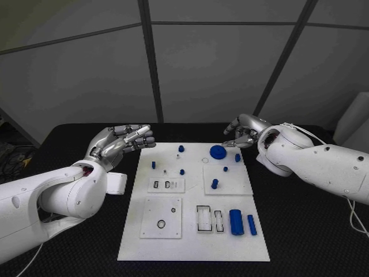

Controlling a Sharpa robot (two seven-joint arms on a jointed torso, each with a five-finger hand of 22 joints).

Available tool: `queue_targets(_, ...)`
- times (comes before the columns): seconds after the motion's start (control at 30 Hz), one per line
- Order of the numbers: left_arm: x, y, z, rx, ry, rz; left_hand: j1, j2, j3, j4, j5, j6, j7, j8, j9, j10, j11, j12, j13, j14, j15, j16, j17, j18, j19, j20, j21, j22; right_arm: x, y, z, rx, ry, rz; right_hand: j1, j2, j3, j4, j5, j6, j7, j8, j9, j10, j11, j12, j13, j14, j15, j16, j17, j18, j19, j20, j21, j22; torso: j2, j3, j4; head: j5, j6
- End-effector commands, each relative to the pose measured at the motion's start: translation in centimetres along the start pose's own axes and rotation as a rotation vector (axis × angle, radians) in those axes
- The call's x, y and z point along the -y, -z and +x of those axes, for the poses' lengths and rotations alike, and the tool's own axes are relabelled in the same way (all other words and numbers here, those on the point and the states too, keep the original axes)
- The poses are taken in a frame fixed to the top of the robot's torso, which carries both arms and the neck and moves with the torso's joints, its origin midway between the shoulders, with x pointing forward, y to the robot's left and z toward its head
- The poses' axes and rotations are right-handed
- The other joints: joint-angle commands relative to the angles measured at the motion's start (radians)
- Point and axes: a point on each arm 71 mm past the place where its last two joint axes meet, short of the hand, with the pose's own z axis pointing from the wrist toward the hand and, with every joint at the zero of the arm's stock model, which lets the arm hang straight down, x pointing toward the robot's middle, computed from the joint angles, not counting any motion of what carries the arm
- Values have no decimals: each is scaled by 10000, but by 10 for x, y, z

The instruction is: Assemble the parts on the task board

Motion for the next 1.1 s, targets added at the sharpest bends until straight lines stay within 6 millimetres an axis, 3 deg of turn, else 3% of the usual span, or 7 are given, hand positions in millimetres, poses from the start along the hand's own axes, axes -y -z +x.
queue_targets(0.03,1,-1,2,-171,23,96,36,83,8,-47,-68,35,4,-63,-12,8,70,-66,-11,-2,39,-62,-14,-152,7,31,35,-10,3,-2,6,-969,-1,630,330,-120,-174,580,-11,-146,110,52,78,-74,20,1868,2107,409,54,218,397,-221,1050,64,80,2622,11,6,-21,9,-38)
queue_targets(0.23,1,-2,1,-147,9,111,37,90,3,-59,-72,40,2,-67,-12,12,69,-72,-10,-5,41,-72,-16,-153,0,32,33,-13,-2,-6,12,-1341,259,708,564,-131,-253,996,-2,-266,114,26,145,320,86,3405,3690,474,118,445,869,-222,1053,78,82,2628,12,-1,36,-68,-55)
queue_targets(0.47,0,-3,0,-116,-7,119,37,90,3,-59,-72,40,2,-67,-12,12,69,-72,-10,-5,41,-72,-16,-153,0,32,33,-13,-10,-10,16,-1336,505,706,650,-140,-330,1359,-1,-313,146,33,211,625,114,4444,4733,490,145,531,1033,-222,1053,110,82,2628,1,-18,26,-28,-85)
queue_targets(0.8,0,-3,-1,-109,-12,110,37,90,3,-59,-72,40,2,-67,-12,12,69,-72,-10,-5,41,-72,-16,-153,0,32,33,-13,-16,-15,21,-1518,804,741,847,-125,-321,1416,42,-288,153,37,267,854,125,5143,5412,510,156,602,1178,-222,1053,122,82,2628,7,-11,11,-4,-79)
queue_targets(1.1,0,-4,-1,-97,-18,92,36,92,1,-62,-73,41,3,-69,-13,13,70,-74,-10,-6,42,-75,-16,-153,-2,33,33,-14,-18,-15,24,-1732,925,719,945,-110,-296,1383,93,-260,154,45,291,893,127,5287,5558,516,159,627,1230,-222,1053,124,82,2628,3,-10,12,1,-147)
